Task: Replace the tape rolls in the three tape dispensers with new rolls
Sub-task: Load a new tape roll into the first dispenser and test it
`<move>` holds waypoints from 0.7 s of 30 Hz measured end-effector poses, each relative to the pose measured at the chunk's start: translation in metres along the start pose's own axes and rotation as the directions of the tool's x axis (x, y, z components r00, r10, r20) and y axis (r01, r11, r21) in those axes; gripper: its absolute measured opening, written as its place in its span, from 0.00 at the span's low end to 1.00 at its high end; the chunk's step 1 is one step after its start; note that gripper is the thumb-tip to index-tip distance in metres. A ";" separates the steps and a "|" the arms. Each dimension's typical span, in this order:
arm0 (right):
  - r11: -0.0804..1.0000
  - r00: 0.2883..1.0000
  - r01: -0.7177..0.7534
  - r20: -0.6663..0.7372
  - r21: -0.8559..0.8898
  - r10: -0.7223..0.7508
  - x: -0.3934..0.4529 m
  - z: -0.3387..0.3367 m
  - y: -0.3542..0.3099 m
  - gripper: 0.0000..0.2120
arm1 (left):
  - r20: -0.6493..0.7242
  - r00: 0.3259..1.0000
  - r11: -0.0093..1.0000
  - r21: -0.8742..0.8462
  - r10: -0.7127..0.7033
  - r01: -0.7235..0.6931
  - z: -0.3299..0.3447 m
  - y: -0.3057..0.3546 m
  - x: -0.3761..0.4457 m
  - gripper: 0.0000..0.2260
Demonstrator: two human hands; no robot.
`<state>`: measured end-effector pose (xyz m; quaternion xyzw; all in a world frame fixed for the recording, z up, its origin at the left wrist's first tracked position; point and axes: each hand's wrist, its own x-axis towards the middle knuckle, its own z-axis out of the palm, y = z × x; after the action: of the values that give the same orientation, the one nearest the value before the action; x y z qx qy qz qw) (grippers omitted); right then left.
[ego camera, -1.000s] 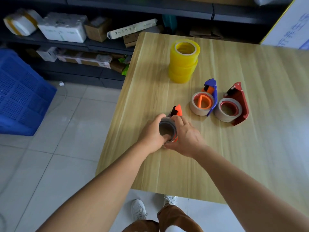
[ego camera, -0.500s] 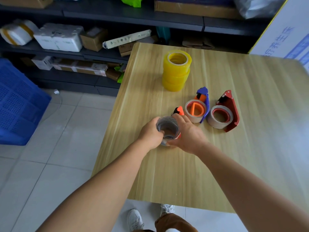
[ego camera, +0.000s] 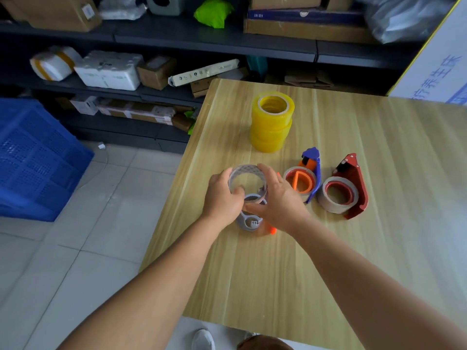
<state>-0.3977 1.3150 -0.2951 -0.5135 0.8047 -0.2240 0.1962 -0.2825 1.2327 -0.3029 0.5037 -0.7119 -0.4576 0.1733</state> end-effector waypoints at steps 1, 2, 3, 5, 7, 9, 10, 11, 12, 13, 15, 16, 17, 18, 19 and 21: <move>1.000 1.000 0.008 0.006 0.007 -0.008 0.004 0.000 -0.002 0.45 | -0.008 1.000 1.000 0.010 0.001 -0.001 -0.003 0.001 0.001 0.23; 1.000 1.000 0.017 0.017 0.022 -0.017 0.009 0.002 -0.004 0.45 | -0.010 1.000 1.000 0.018 -0.001 0.001 -0.006 0.002 0.002 0.24; 0.999 0.999 0.025 0.033 0.038 -0.026 0.015 0.003 -0.007 0.45 | -0.008 1.000 1.000 0.027 -0.006 0.006 -0.009 0.001 0.004 0.26; 0.998 0.997 0.040 0.067 0.044 -0.043 0.026 0.007 -0.013 0.43 | 0.011 0.999 0.998 0.054 -0.031 0.030 -0.016 -0.001 0.007 0.28; 0.998 0.992 0.063 0.106 0.023 -0.065 0.038 0.013 -0.020 0.42 | 0.062 0.996 0.995 0.084 -0.057 0.052 -0.025 -0.006 0.012 0.32; 0.997 0.986 0.073 0.153 0.003 -0.072 0.049 0.019 -0.025 0.43 | 0.128 0.988 0.991 0.116 -0.084 0.069 -0.033 -0.013 0.018 0.36; 0.998 0.981 0.069 0.181 0.000 -0.067 0.056 0.022 -0.028 0.44 | 0.144 0.984 0.987 0.138 -0.102 0.082 -0.038 -0.017 0.022 0.38; 0.998 0.976 0.062 0.209 -0.005 -0.060 0.062 0.025 -0.031 0.45 | 0.149 0.982 0.982 0.165 -0.119 0.094 -0.042 -0.022 0.027 0.39; 0.998 0.971 0.057 0.233 -0.017 -0.052 0.067 0.028 -0.034 0.46 | 0.151 0.979 0.975 0.194 -0.138 0.107 -0.046 -0.027 0.033 0.40; 0.998 0.967 0.058 0.252 -0.036 -0.047 0.074 0.030 -0.036 0.46 | 0.150 0.977 0.969 0.217 -0.149 0.114 -0.049 -0.030 0.038 0.41; 0.996 0.959 0.055 0.281 -0.075 -0.032 0.086 0.035 -0.040 0.45 | 0.147 0.977 0.962 0.244 -0.158 0.118 -0.052 -0.035 0.049 0.40; 0.995 0.956 0.046 0.292 -0.087 -0.019 0.091 0.037 -0.042 0.44 | 0.139 0.978 0.960 0.256 -0.154 0.115 -0.053 -0.036 0.056 0.39; 0.995 0.955 0.037 0.297 -0.097 -0.007 0.096 0.039 -0.044 0.43 | 0.127 0.981 0.956 0.271 -0.147 0.108 -0.053 -0.038 0.063 0.39; 0.994 0.955 0.028 0.298 -0.105 0.004 0.102 0.042 -0.045 0.43 | 0.116 0.983 0.951 0.291 -0.141 0.102 -0.054 -0.039 0.069 0.38; 0.994 0.955 0.021 0.297 -0.110 0.013 0.107 0.045 -0.046 0.42 | 0.112 0.984 0.945 0.311 -0.138 0.097 -0.055 -0.040 0.076 0.38; 0.993 0.955 0.010 0.296 -0.117 0.025 0.119 0.050 -0.047 0.41 | 0.123 0.983 0.931 0.356 -0.139 0.087 -0.055 -0.041 0.088 0.38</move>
<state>-0.3828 1.1810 -0.3196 -0.5489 0.7799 -0.0961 0.2850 -0.2584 1.1259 -0.3269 0.5317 -0.7623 -0.3690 0.0021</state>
